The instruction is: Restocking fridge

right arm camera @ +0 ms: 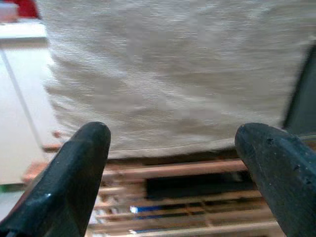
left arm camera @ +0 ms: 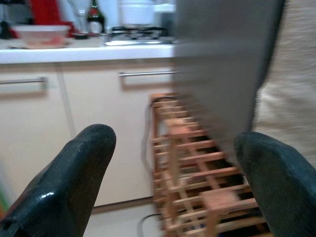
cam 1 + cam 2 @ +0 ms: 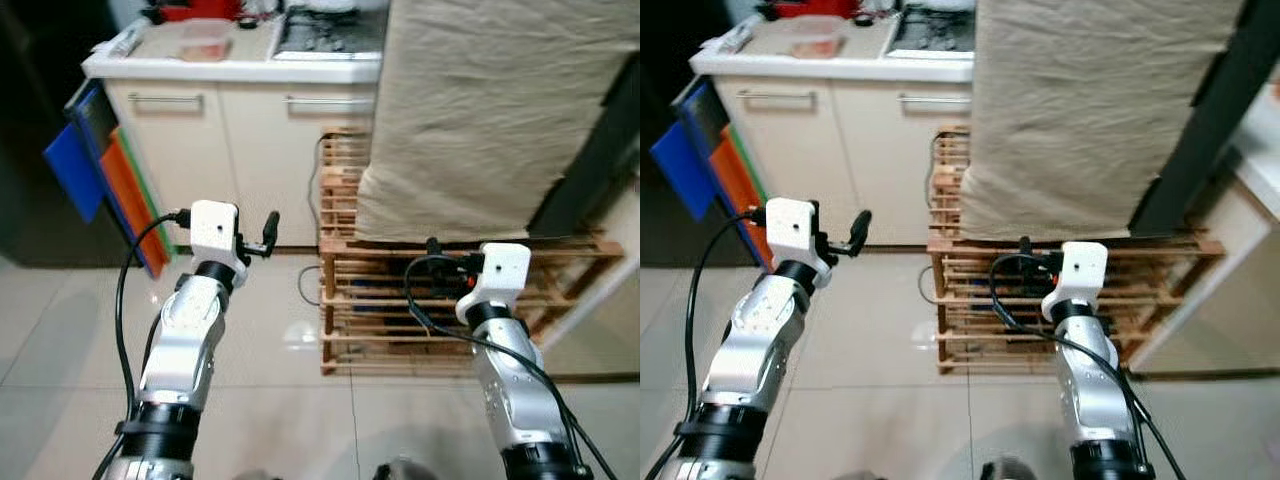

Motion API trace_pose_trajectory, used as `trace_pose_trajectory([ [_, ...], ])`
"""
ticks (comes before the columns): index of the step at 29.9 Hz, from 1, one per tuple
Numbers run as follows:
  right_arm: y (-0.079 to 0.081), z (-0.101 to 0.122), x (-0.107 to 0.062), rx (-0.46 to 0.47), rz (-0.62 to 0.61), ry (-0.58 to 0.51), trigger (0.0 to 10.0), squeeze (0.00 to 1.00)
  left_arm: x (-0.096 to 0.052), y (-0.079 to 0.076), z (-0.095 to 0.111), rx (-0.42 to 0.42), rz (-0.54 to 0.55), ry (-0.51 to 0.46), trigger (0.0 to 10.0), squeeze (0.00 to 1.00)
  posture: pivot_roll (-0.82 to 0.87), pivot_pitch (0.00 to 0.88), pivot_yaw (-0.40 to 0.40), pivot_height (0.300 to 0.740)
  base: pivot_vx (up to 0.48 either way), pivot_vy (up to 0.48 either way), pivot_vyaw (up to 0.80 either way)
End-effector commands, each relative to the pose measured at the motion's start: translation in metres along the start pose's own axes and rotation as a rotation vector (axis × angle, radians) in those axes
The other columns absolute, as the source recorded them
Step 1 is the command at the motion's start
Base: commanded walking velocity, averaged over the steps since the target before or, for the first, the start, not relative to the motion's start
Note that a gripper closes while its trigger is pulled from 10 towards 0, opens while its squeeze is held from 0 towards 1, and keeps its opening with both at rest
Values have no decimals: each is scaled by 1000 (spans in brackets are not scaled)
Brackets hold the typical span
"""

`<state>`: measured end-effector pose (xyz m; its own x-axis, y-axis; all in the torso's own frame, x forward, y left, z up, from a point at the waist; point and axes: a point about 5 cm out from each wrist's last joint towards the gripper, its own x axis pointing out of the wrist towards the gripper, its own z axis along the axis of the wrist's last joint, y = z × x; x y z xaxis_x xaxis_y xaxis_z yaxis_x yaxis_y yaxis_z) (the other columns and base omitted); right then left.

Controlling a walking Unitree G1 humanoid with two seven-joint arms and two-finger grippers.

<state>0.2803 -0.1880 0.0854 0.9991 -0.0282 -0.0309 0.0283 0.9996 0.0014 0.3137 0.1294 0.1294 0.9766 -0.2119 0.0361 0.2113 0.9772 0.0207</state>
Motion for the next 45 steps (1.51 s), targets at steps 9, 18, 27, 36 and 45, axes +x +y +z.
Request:
trace_pose_trajectory([
  [9,-10,0,-8,0,-30,-6,10000,0,4,5,1,20,-6,-7,10000,0,-54,0,14,726,0,448,-725],
  [18,-9,1,-13,70,-60,-10,10000,0,1,7,-2,9,-43,-14,10000,0,-58,0,13,726,0,424,-718],
  [27,-3,7,-12,79,-22,-26,10000,0,1,-2,-5,-1,-99,-2,10000,0,-49,0,0,726,0,424,-700],
  [36,1,9,-9,71,-4,-19,10000,0,3,-4,-1,10,-130,-17,10000,0,-45,0,-3,726,0,424,-698],
  [45,4,7,-9,29,12,-18,10000,0,-2,-3,-6,17,-107,-5,10000,0,-34,0,-12,726,0,427,-700],
])
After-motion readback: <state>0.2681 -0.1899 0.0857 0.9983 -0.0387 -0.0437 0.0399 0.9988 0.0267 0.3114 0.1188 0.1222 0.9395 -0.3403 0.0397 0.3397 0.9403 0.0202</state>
